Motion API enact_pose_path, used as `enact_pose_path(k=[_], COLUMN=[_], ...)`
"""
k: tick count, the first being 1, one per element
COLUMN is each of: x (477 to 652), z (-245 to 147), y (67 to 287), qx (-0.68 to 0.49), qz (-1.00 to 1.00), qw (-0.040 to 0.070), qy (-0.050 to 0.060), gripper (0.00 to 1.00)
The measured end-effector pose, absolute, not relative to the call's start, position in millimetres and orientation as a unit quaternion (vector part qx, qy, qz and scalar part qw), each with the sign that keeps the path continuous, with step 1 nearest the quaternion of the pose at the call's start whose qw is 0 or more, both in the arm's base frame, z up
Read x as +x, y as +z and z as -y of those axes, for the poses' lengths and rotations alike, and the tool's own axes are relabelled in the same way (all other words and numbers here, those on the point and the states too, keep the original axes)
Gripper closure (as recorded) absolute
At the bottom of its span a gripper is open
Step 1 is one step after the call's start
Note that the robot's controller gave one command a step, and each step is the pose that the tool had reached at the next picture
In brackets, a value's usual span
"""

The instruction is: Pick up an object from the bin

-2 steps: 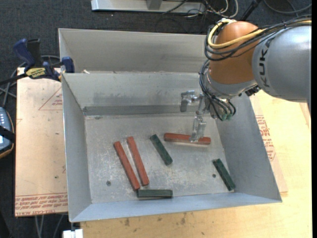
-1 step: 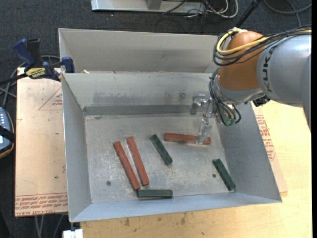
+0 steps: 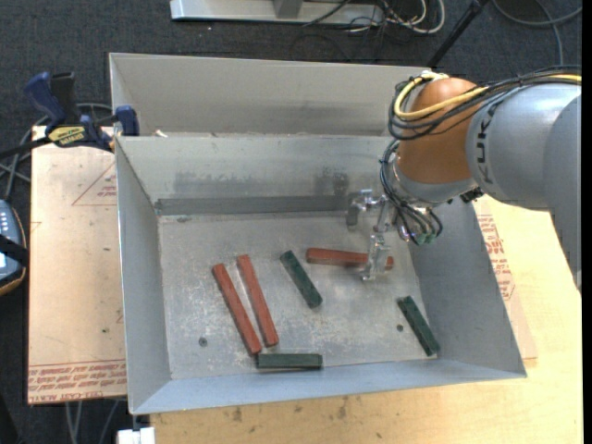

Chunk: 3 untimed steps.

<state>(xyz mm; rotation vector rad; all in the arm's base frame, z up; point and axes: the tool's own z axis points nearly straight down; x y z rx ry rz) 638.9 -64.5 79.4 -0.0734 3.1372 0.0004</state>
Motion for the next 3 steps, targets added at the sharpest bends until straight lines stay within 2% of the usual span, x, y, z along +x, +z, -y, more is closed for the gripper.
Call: enact_pose_path(k=[1, 3], x=[628.6, 627.1], z=[49.8, 49.7], y=[71.4, 75.1], qx=[0.061, 0.061], qz=[-0.998, -0.998], qw=[0.002, 0.0], qy=[0.0, 0.0], gripper=[1.0, 1.0])
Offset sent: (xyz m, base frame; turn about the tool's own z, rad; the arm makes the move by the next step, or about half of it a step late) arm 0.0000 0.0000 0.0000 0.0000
